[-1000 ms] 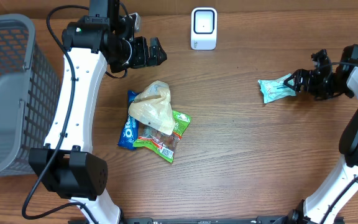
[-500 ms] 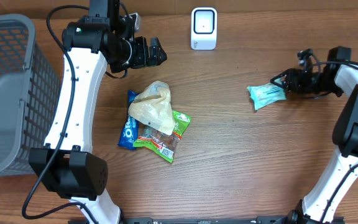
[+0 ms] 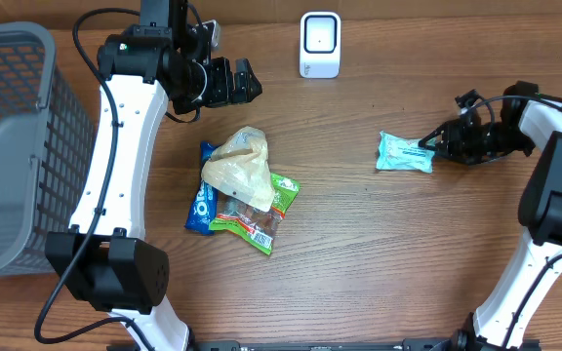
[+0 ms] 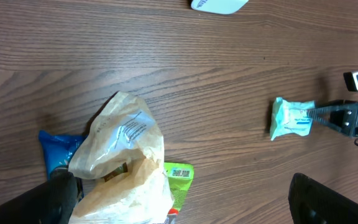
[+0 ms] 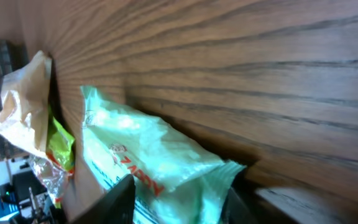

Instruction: Scan the item barcode

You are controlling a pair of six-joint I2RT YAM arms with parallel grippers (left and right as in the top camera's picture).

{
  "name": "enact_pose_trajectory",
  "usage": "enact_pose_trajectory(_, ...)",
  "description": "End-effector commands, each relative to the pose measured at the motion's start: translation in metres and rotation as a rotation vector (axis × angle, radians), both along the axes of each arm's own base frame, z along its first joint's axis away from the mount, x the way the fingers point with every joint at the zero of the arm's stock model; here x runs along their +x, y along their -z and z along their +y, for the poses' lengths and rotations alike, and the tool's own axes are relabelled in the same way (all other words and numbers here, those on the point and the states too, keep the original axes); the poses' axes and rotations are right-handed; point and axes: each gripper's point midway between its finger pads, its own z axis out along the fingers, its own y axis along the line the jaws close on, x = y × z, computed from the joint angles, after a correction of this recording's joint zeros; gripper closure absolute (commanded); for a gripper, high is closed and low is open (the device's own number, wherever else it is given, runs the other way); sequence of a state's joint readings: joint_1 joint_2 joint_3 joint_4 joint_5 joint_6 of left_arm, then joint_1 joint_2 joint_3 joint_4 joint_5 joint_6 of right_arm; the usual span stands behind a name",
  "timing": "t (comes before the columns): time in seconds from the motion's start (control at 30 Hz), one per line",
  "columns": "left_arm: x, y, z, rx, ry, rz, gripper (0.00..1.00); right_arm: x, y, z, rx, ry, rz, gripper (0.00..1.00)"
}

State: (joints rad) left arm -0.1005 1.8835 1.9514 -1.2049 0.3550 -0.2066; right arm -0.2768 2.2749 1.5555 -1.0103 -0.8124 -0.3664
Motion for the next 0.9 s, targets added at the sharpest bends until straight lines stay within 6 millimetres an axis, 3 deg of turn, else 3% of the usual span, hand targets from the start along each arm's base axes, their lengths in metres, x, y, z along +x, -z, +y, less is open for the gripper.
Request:
enact_pose_trajectory(0.0,0.003,-0.005,-0.001,0.008,0.009,-0.022,0.0,-0.028,0.047,0.004,-0.103,-0.055,0.13,0.79)
enact_pose_trajectory(0.03,0.003,-0.005,-0.001,0.008,0.009,-0.022,0.0,-0.031,0.05,0.007,-0.105,-0.057,0.137,0.95)
enact_pose_trajectory(0.13,0.003,-0.005,-0.001,0.008,0.009,-0.022,0.0,-0.028,0.048,0.009,-0.103,0.002,0.191,0.96)
enact_pose_trajectory(0.23,0.003,-0.005,-0.001,0.008,0.009,-0.022,0.0,-0.02,0.032,0.004,-0.101,0.066,0.222,0.96)
enact_pose_trajectory(0.3,0.003,-0.005,-0.001,0.008,0.009,-0.022,0.0,-0.012,0.008,-0.007,-0.167,0.123,0.217,0.96)
enact_pose_trajectory(0.43,0.003,-0.005,-0.001,0.008,0.009,-0.022,0.0,-0.005,-0.055,-0.037,-0.49,0.255,0.126,0.96)
enact_pose_trajectory(0.5,0.003,-0.005,-0.001,0.008,0.009,-0.022,0.0,-0.006,-0.091,-0.045,-0.646,0.328,0.063,0.96)
enact_pose_trajectory(0.53,0.003,-0.005,-0.001,0.008,0.009,-0.022,0.0,-0.012,-0.12,-0.049,-0.784,0.399,0.015,0.96)
enact_pose_trajectory(0.6,0.003,-0.005,-0.001,0.008,0.009,-0.022,0.0,-0.021,-0.145,-0.051,-0.925,0.461,-0.026,0.96)
enact_pose_trajectory(0.67,0.003,-0.005,-0.001,0.008,0.009,-0.022,0.0,-0.032,-0.165,-0.043,-1.061,0.525,-0.066,0.96)
enact_pose_trajectory(0.7,0.003,-0.005,-0.001,0.008,0.009,-0.022,0.0,-0.038,-0.168,-0.025,-1.111,0.51,-0.081,0.96)
enact_pose_trajectory(0.87,0.003,-0.005,-0.001,0.008,0.009,-0.022,0.0,-0.049,-0.135,0.039,-1.207,0.365,-0.078,0.96)
